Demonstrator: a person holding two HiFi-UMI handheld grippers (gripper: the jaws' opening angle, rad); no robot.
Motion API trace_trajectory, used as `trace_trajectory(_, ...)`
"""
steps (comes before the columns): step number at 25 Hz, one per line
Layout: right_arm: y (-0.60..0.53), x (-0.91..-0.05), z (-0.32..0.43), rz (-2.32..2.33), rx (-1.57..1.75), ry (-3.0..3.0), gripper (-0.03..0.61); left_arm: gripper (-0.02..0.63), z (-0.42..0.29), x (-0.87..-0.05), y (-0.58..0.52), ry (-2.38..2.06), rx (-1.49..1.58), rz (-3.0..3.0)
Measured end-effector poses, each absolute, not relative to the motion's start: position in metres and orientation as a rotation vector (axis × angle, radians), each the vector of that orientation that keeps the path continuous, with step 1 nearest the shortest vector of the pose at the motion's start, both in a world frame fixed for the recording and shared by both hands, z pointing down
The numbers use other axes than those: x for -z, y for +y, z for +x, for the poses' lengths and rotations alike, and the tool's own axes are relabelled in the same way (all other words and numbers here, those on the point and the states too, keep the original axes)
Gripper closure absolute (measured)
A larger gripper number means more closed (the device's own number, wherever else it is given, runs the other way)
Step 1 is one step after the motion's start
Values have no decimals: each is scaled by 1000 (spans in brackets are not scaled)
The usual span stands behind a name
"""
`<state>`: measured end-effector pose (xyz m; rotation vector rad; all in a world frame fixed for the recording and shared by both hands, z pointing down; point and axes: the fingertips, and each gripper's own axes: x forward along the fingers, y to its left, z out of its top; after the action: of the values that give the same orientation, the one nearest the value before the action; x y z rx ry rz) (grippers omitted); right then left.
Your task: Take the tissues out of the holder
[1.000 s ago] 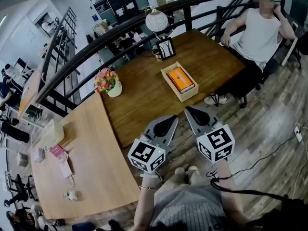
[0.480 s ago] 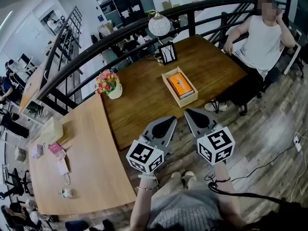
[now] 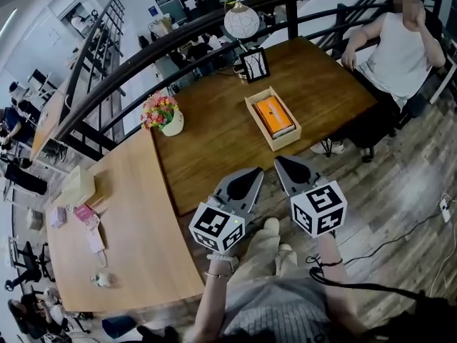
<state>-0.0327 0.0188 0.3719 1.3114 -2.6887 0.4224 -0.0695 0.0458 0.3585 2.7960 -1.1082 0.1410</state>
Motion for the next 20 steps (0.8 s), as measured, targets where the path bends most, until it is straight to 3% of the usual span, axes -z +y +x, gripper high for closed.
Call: trace_trajectory(20, -92, -390, -46, 1355, -440, -2580, 565, 606, -89, -369, -68, -1031, -100, 2803)
